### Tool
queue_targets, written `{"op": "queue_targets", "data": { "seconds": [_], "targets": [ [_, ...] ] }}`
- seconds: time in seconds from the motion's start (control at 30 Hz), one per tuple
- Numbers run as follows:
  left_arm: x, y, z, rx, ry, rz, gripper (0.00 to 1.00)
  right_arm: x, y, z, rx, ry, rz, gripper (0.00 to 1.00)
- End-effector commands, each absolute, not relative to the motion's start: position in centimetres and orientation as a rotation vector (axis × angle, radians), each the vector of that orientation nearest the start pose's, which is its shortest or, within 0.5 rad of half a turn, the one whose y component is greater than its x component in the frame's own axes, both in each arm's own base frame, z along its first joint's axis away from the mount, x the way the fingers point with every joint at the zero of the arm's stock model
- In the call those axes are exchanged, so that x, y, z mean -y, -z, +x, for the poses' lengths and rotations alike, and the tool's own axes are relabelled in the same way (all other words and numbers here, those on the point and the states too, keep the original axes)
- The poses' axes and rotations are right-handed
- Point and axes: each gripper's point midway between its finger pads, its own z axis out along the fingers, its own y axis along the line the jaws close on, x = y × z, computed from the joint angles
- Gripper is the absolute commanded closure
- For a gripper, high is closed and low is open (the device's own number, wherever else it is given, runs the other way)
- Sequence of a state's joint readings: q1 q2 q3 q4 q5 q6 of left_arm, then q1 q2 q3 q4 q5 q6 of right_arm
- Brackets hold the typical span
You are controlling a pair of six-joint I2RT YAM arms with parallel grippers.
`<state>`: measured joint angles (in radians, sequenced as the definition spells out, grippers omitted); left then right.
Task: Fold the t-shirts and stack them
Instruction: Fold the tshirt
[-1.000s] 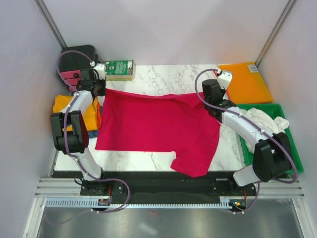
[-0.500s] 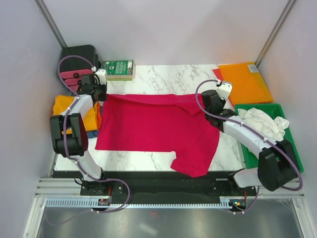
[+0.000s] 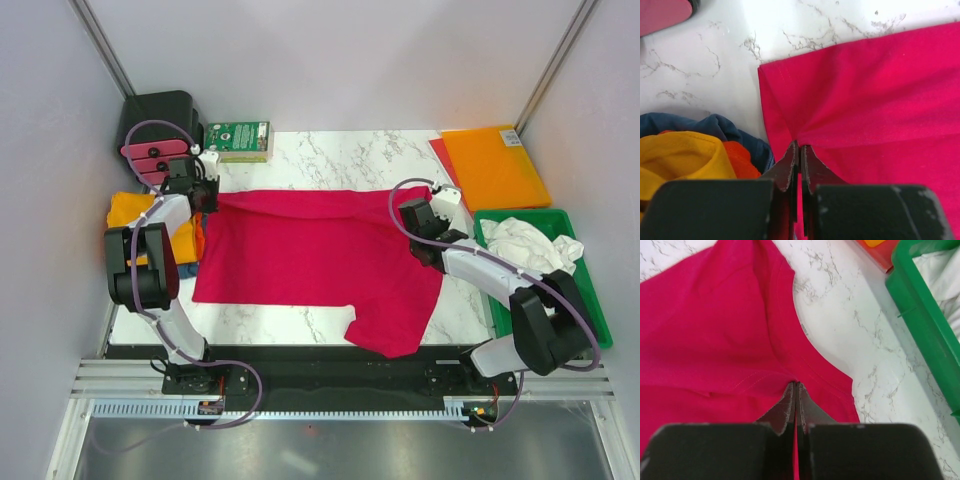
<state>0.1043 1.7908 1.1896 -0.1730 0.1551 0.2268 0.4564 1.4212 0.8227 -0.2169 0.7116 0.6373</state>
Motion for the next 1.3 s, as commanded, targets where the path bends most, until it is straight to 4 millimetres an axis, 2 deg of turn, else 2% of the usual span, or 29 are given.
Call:
{"op": "queue_targets", "data": {
  "seconds": [0.0, 0.13, 0.33, 0.47, 0.57, 0.67, 0.77, 0.83, 1.1, 1.27],
  "targets": [
    [-4.1, -6.7, 46.7, -2.329, -0.049, 0.256, 0.98, -7.0, -9.0, 34.8, -2.115, 0.222, 0.546, 1.00],
    [-4.1, -7.0, 47.0, -2.321, -0.046, 0.250, 0.98, -7.0, -10.7, 34.7, -2.069, 0.205, 0.550, 1.00],
    [-4.2, -7.4, 47.6, -2.318, -0.042, 0.240, 0.98, -6.9, -14.7, 34.8, -1.989, 0.163, 0.558, 1.00],
    [-4.0, -7.3, 47.8, -2.318, -0.032, 0.235, 0.98, -7.0, -15.9, 34.9, -1.969, 0.140, 0.559, 1.00],
    [-4.0, -6.7, 47.8, -2.333, -0.029, 0.230, 0.98, -7.1, -14.7, 34.7, -1.999, 0.158, 0.556, 1.00],
    [-4.0, -5.5, 47.4, -2.368, -0.030, 0.231, 0.98, -7.1, -12.3, 34.1, -2.044, 0.177, 0.565, 1.00],
    [-4.3, -5.3, 47.8, -2.379, -0.040, 0.231, 0.98, -6.8, -9.4, 33.2, -2.100, 0.208, 0.572, 1.00],
    [-4.5, -5.2, 47.9, -2.383, -0.053, 0.234, 0.96, -7.0, -8.4, 33.0, -2.124, 0.208, 0.574, 1.00],
    [-4.8, -3.9, 48.0, -2.447, -0.063, 0.239, 0.94, -7.6, -5.9, 32.3, -2.206, 0.213, 0.591, 1.00],
    [-5.1, -3.2, 48.0, -2.482, -0.077, 0.232, 0.93, -7.6, -5.0, 32.0, -2.243, 0.235, 0.605, 1.00]
  ]
}}
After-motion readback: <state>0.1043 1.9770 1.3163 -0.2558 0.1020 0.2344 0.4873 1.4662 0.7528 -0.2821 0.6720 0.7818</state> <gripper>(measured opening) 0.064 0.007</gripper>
